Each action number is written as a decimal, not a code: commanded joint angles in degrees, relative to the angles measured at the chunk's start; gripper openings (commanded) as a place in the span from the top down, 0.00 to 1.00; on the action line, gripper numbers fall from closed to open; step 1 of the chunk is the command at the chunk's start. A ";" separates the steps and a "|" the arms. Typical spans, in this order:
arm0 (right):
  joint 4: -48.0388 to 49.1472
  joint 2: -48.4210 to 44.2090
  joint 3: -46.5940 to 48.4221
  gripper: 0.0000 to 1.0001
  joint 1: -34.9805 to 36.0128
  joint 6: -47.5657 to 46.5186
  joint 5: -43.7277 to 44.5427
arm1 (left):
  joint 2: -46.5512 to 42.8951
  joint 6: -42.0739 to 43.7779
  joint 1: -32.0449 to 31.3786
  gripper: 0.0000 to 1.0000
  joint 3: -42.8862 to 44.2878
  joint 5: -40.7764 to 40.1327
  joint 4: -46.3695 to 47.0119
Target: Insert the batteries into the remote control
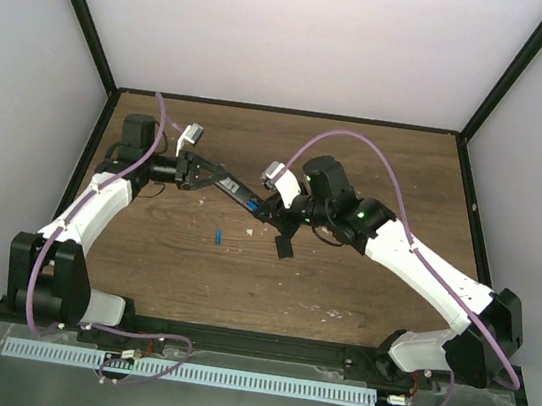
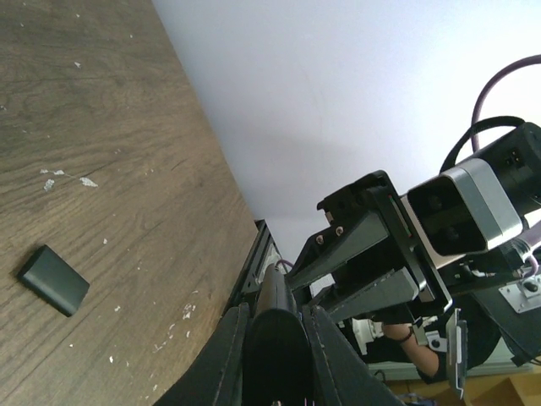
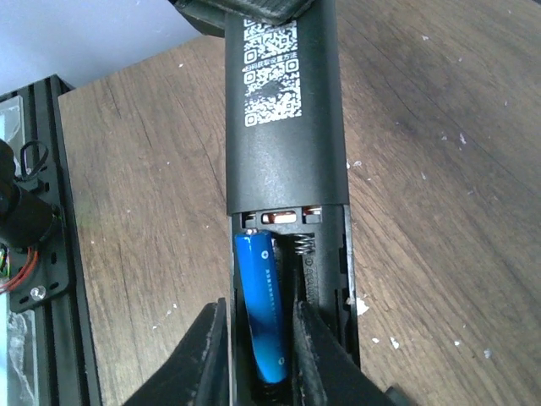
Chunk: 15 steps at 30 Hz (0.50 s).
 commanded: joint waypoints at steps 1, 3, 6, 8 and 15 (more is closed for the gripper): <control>-0.06 -1.71 0.87 0.83 0.41 0.34 2.24 | 0.36 1.13 -0.28 1.00 0.66 0.94 0.14; 0.43 -2.64 1.32 0.79 0.41 0.30 3.59 | 0.36 1.13 -0.28 1.00 0.72 0.97 0.11; 0.87 -3.59 3.17 0.71 0.41 -0.14 4.38 | 0.23 1.21 -0.27 1.00 0.63 1.04 0.01; 1.07 -3.94 4.45 0.67 0.36 -0.61 3.82 | 0.18 1.22 -0.23 1.00 0.64 1.03 0.00; 2.12 -3.32 5.83 0.44 0.28 0.28 4.20 | -0.08 1.31 -0.27 1.00 0.58 1.18 -0.07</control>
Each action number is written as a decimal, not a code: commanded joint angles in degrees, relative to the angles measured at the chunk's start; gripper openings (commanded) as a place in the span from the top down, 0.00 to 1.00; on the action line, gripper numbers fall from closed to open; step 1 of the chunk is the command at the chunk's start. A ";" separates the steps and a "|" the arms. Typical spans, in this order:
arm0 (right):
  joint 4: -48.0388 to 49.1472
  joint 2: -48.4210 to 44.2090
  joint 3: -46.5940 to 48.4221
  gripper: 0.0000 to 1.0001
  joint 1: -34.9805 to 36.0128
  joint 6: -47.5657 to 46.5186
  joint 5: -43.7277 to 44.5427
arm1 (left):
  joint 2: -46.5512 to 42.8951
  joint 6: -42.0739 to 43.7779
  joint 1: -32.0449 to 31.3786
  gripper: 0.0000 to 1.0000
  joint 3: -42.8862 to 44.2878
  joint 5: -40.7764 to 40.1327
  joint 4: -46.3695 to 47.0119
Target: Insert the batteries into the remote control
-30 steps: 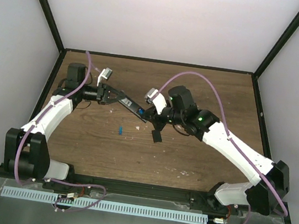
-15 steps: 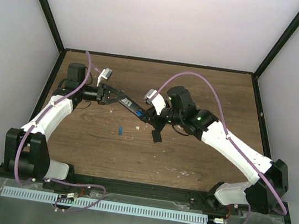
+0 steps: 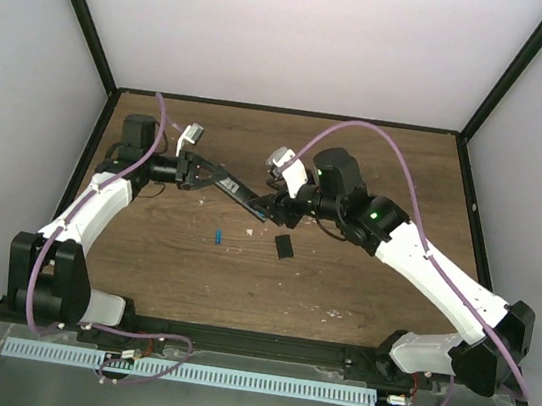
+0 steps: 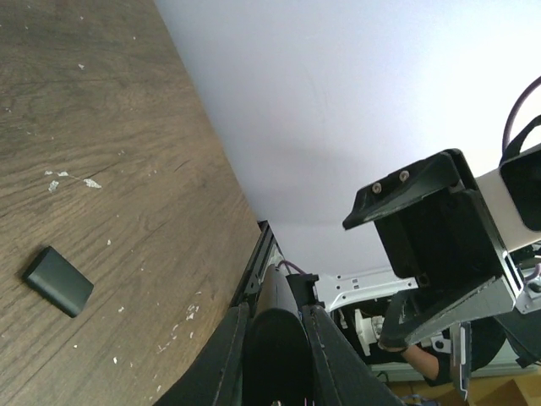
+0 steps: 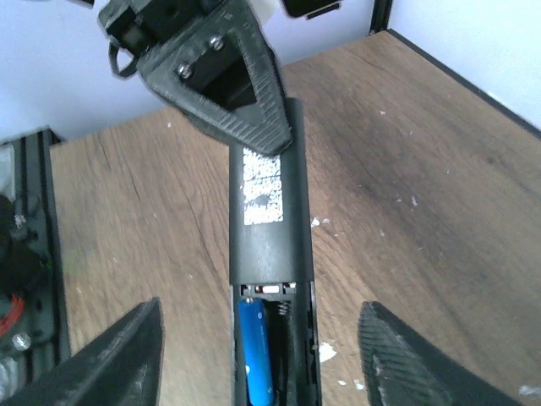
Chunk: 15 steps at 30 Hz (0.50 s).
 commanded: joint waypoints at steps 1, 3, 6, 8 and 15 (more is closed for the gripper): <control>1.80 -0.13 2.40 0.38 0.05 1.28 0.43 | -0.17 0.90 -0.25 1.00 0.53 1.76 0.07; 1.83 1.36 3.39 0.32 -0.95 3.74 -0.93 | -0.33 0.91 -0.27 1.00 0.44 1.88 0.17; -0.92 4.72 6.51 0.30 -3.58 7.17 -4.74 | -0.50 0.83 -0.28 1.00 0.36 2.08 0.25; -3.06 7.33 8.84 0.29 -6.63 9.63 -7.53 | -0.67 0.83 -0.26 1.00 0.35 2.16 0.38; -8.63 12.22 14.97 0.27 -12.20 16.04 -23.10 | -1.47 0.30 -0.22 1.00 -0.52 2.64 1.51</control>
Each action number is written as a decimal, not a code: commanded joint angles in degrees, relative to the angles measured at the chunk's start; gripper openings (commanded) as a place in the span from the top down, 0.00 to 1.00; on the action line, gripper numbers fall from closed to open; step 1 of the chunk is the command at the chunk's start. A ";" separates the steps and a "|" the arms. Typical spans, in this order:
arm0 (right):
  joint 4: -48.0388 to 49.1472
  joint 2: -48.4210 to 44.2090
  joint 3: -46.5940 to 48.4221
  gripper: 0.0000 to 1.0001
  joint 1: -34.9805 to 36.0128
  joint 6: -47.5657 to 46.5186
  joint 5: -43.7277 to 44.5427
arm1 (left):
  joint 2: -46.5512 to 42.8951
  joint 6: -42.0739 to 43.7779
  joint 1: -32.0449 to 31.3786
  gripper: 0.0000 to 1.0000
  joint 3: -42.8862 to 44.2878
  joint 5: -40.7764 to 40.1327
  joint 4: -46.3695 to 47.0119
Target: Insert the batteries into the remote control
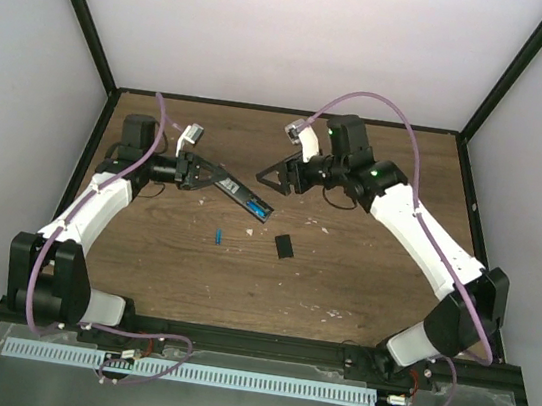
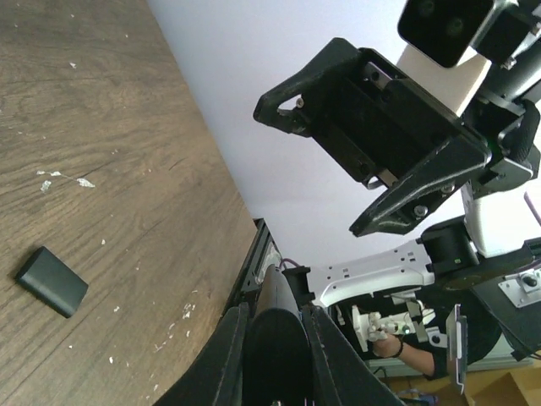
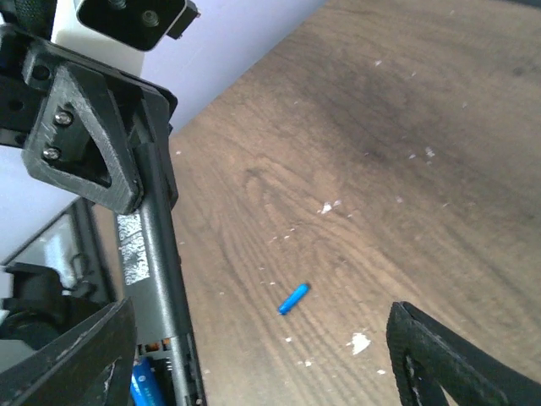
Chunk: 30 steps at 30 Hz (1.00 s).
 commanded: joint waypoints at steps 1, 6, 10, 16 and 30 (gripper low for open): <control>-6.30 1.91 5.94 0.27 -1.35 5.46 -12.01 | -1.51 0.05 -0.27 1.00 -0.54 1.82 1.56; -11.50 5.15 7.90 0.27 -1.87 7.91 -18.98 | -1.80 -0.31 -0.27 1.00 -0.76 2.05 2.16; -13.60 6.51 7.37 0.28 -1.87 8.48 -20.58 | -1.96 -0.62 -0.35 1.00 -0.94 2.10 2.79; -13.77 7.41 5.34 0.29 -1.87 8.49 -23.17 | -2.19 -0.97 -0.36 1.00 -1.10 2.24 3.19; -13.18 10.57 5.04 0.37 -0.95 9.14 -28.39 | -2.32 -0.71 -0.54 1.00 -1.29 2.33 3.37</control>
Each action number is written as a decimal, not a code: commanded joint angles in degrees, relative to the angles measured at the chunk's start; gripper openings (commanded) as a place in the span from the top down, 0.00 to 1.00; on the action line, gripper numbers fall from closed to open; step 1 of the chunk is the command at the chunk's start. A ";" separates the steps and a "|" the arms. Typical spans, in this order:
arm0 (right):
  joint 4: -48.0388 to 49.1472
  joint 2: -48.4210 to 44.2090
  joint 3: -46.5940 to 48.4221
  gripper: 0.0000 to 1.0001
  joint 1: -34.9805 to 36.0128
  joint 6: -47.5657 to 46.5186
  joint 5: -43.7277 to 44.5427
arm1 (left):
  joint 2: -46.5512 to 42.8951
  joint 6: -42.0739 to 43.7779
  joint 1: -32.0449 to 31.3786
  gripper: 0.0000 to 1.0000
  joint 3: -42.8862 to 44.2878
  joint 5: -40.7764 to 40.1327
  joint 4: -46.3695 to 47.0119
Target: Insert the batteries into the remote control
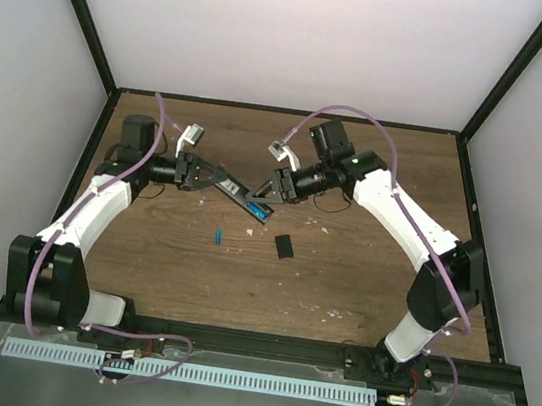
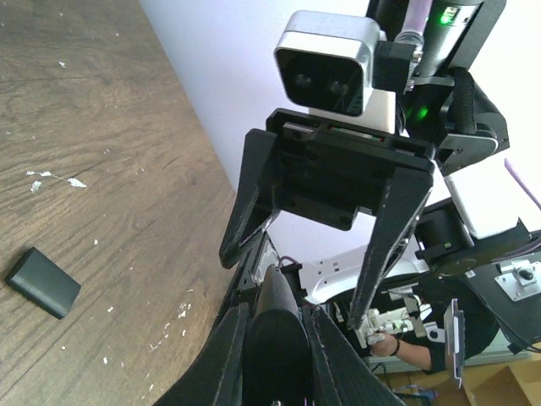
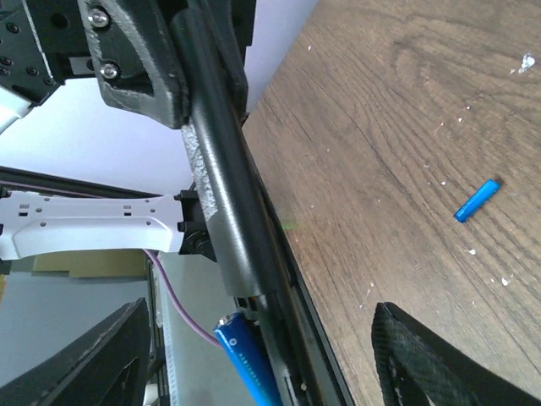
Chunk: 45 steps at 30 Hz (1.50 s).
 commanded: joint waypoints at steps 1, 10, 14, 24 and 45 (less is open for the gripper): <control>-0.21 1.19 0.16 0.39 0.62 0.44 -3.18 | -1.32 0.39 -0.31 1.00 -0.47 1.76 1.66; 0.44 1.60 0.20 0.54 0.87 1.22 -5.46 | -0.98 1.20 -0.33 1.00 -0.08 1.42 0.98; 0.24 2.08 0.16 0.56 1.05 1.36 -6.04 | -0.88 2.25 -0.30 1.00 0.21 0.97 -0.21; -0.24 2.80 0.29 0.63 1.59 1.14 -6.68 | -0.72 2.66 -0.36 1.00 0.63 0.84 -0.86; -0.62 3.33 -0.44 0.74 2.11 0.37 -7.28 | -0.45 3.28 -0.36 1.00 0.82 0.62 -1.55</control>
